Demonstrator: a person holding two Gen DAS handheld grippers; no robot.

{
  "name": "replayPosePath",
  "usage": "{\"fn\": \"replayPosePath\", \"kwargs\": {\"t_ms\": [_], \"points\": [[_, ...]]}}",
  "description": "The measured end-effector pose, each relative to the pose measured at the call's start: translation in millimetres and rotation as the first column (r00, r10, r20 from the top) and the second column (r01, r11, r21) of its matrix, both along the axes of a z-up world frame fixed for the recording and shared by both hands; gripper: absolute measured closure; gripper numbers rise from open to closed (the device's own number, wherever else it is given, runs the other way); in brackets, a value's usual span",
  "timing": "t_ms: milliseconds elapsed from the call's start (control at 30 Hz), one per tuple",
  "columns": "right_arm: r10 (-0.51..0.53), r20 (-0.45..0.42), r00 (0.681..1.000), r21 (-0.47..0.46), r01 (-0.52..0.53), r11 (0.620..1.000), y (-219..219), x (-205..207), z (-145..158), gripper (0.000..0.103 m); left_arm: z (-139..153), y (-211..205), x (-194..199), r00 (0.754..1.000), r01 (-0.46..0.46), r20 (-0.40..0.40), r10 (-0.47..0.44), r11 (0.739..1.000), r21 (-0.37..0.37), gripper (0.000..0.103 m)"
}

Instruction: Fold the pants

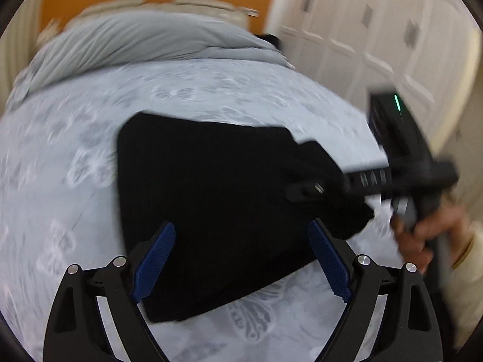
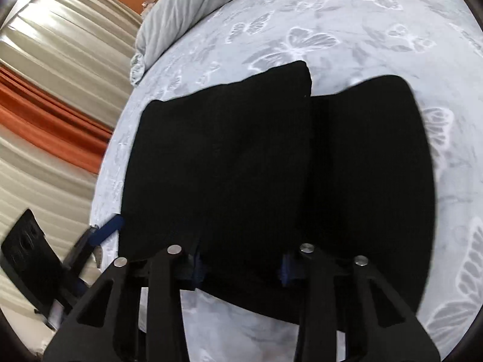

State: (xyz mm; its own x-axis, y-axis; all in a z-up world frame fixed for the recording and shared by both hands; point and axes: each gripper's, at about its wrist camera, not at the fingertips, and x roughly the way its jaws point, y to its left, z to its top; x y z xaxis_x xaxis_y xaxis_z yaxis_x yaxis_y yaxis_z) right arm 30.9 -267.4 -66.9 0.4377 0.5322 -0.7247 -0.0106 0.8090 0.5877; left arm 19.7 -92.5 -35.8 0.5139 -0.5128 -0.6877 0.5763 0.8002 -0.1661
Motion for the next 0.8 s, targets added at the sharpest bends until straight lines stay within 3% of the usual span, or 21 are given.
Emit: {"fn": "replayPosePath", "kwargs": {"t_ms": [133, 367, 433, 467, 500, 567, 633, 667, 700, 767, 800], "points": [[0.01, 0.008, 1.0, 0.038, -0.011, 0.999, 2, 3, 6, 0.069, -23, -45, 4, 0.997, 0.06, 0.033, -0.065, 0.989, 0.134, 0.016], [0.031, 0.007, 0.999, 0.15, -0.032, 0.988, 0, 11, 13, 0.07, -38, -73, 4, 0.985, 0.089, 0.125, -0.116, 0.976, 0.199, 0.016], [0.049, 0.018, 0.999, 0.14, -0.051, 0.989, 5, 13, 17, 0.07, -45, -78, 3, 0.978, 0.095, 0.158, -0.134, 0.968, 0.231, 0.017], [0.057, 0.024, 0.998, 0.116, -0.06, 0.991, 8, 10, 18, 0.069, -46, -77, 6, 0.98, 0.09, 0.156, -0.126, 0.971, 0.223, 0.026], [0.053, 0.029, 0.998, 0.104, -0.055, 0.993, 9, 9, 20, 0.067, -46, -73, 10, 0.983, 0.075, 0.148, -0.106, 0.976, 0.202, 0.035], [0.031, 0.038, 0.999, 0.113, -0.035, 0.993, 5, 6, 24, 0.063, -40, -60, 26, 0.993, 0.052, 0.099, -0.064, 0.991, 0.122, 0.066], [-0.002, 0.064, 0.998, 0.13, -0.006, 0.991, -4, 2, 32, 0.052, -26, -32, 50, 0.999, 0.017, -0.035, -0.019, 0.998, -0.063, 0.085], [-0.036, 0.105, 0.994, 0.127, 0.023, 0.992, -10, -3, 42, 0.043, -19, -16, 60, 0.996, -0.016, -0.091, 0.003, 0.989, -0.145, 0.09], [-0.056, 0.149, 0.987, 0.09, 0.043, 0.995, -14, -10, 52, 0.041, -11, 2, 67, 0.991, -0.064, -0.13, 0.036, 0.975, -0.213, 0.091], [-0.028, 0.242, 0.97, -0.074, 0.047, 0.996, -6, -22, 70, 0.041, 9, 50, 77, 0.977, -0.184, -0.165, 0.135, 0.927, -0.327, 0.091], [0.008, 0.287, 0.958, -0.172, 0.043, 0.984, 5, -28, 76, 0.041, 19, 82, 81, 0.963, -0.258, -0.179, 0.203, 0.89, -0.375, 0.091]]}}
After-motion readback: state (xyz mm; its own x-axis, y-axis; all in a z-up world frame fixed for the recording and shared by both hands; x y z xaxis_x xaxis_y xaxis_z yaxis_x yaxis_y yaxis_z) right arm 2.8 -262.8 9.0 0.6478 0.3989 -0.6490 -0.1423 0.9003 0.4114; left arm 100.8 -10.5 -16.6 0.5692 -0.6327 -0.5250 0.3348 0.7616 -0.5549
